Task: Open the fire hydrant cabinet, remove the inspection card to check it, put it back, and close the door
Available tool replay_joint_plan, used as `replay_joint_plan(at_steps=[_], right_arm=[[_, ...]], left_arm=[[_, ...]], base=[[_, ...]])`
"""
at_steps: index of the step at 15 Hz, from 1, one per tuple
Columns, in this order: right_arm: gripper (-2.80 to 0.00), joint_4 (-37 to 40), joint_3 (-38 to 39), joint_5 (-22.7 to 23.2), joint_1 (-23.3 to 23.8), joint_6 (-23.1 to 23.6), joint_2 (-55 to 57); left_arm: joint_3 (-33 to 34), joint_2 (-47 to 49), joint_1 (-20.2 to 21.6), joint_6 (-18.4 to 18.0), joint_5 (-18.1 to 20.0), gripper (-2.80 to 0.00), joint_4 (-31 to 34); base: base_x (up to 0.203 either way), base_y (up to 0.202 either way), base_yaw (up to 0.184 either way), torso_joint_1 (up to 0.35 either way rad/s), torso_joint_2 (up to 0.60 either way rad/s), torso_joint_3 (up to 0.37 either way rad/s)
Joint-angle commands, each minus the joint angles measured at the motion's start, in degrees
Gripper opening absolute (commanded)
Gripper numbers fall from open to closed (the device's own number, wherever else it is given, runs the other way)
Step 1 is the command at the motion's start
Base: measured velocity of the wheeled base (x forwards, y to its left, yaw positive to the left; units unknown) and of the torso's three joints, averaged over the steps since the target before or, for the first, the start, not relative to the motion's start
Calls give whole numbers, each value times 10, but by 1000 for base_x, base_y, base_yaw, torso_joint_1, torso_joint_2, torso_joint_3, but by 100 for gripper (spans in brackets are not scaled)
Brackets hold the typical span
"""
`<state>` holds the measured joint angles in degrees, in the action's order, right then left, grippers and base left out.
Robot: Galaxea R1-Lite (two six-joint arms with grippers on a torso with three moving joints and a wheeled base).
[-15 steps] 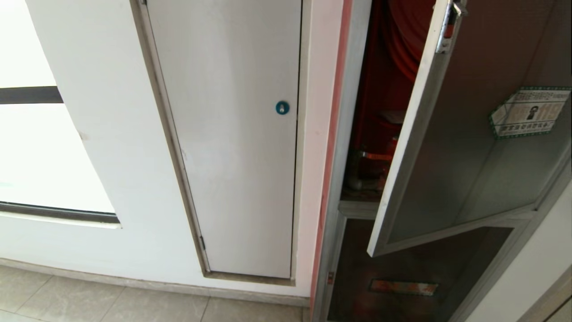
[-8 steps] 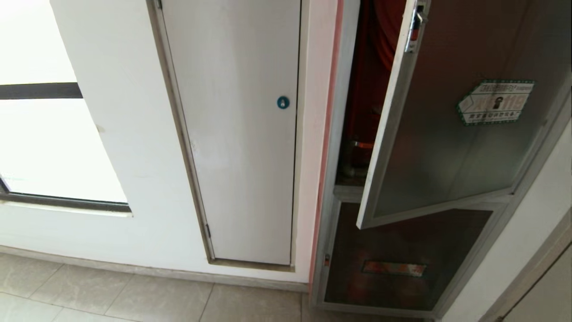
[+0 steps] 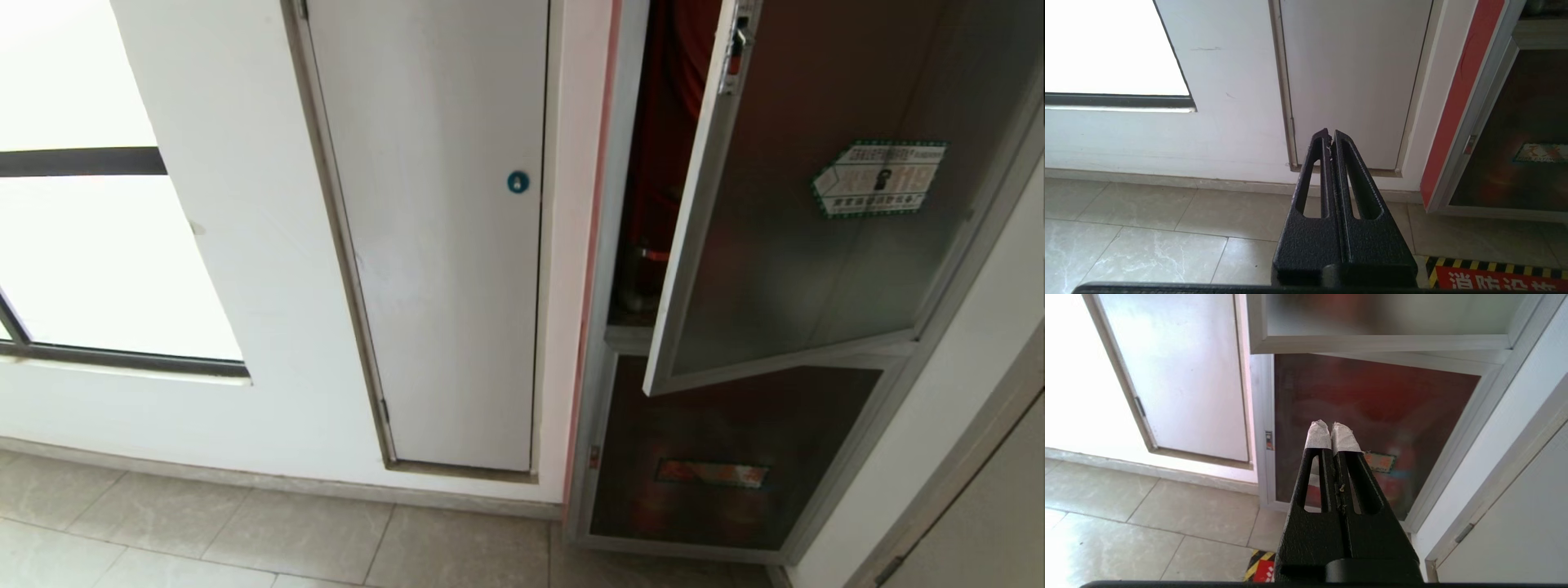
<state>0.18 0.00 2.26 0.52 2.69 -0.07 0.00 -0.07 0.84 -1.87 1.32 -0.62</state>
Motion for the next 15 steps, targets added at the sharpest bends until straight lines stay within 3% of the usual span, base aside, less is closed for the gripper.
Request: replay_joint_plan(at_steps=[1, 15], right_arm=[[-280, 0, 1, 0, 0, 0, 0], [-280, 0, 0, 0, 0, 0, 0]], left_arm=[[4, 0, 0, 0, 0, -280, 0], [4, 0, 0, 0, 0, -280, 0]], base=[[0, 0, 0, 0, 0, 0], [0, 0, 0, 0, 0, 0]])
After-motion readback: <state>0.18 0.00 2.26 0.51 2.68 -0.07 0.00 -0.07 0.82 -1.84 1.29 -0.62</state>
